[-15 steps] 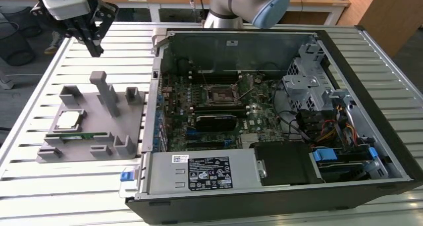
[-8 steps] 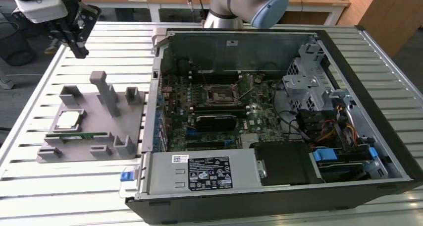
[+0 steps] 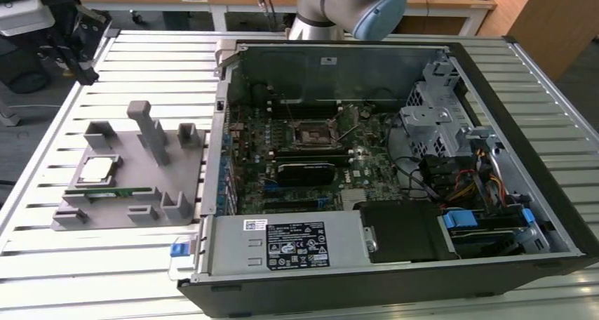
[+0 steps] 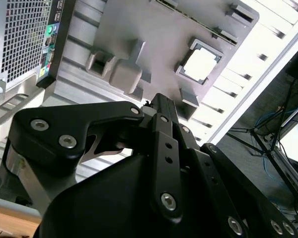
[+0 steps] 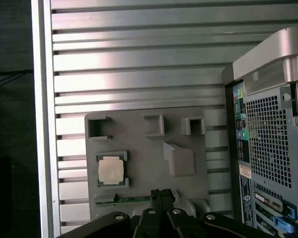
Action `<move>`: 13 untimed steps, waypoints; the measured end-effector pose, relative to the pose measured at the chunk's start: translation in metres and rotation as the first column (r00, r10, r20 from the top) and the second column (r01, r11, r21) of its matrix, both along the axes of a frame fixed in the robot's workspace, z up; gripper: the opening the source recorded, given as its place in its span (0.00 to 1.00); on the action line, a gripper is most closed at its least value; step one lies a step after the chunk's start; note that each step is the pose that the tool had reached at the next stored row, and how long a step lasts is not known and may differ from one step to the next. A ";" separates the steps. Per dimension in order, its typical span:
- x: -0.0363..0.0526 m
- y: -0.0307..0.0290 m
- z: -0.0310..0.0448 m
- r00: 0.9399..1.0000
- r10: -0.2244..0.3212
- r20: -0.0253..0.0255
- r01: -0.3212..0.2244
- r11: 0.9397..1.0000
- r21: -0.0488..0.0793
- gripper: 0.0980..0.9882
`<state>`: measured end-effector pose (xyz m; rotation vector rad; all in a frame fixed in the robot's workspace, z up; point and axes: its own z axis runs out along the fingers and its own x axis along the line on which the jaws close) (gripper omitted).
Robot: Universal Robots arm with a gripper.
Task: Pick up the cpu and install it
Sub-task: 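Reach for the cpu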
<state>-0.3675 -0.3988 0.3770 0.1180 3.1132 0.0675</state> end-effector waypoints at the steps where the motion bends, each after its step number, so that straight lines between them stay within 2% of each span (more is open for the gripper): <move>1: -0.0045 0.0000 -0.0004 1.000 0.000 0.000 0.000 1.000 0.000 0.02; 7: -0.0308 0.0000 -0.0025 1.000 0.000 0.000 0.000 1.000 0.000 0.02; 13: -0.0470 0.0000 -0.0044 1.000 0.000 0.000 0.000 1.000 0.000 0.02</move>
